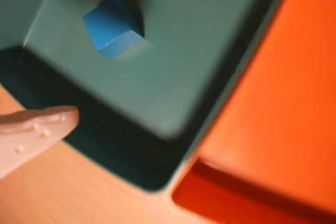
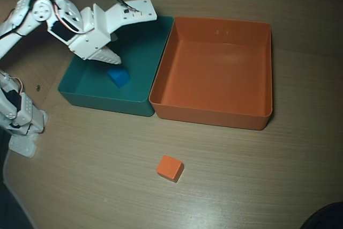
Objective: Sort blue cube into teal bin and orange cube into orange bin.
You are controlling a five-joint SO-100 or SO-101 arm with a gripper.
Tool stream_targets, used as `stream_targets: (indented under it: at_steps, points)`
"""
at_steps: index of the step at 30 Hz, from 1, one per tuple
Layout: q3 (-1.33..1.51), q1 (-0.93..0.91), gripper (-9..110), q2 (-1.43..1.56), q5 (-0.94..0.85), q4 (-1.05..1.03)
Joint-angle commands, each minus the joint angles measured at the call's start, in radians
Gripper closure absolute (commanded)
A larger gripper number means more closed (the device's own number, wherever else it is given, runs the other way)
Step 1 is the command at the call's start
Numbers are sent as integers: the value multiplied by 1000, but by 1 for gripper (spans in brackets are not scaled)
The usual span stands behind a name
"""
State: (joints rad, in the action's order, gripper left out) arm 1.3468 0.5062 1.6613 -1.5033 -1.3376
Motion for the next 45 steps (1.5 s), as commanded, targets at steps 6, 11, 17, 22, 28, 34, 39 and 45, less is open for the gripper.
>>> stream_targets:
  at_steps: [6, 11, 17, 22, 28, 34, 39, 45]
  points:
    - [-250, -310, 86, 81, -6, 6]
    - [-344, -471, 80, 6, -6, 6]
    - [-448, -552, 70, -160, -8, 31]
    - [-520, -583, 66, -345, -8, 172]
    - [-528, -621, 66, -483, -8, 310]
    - [-525, -643, 66, -568, -8, 316]
    - [-528, -635, 66, -661, -8, 330]
    - [-528, -626, 66, -732, -8, 328]
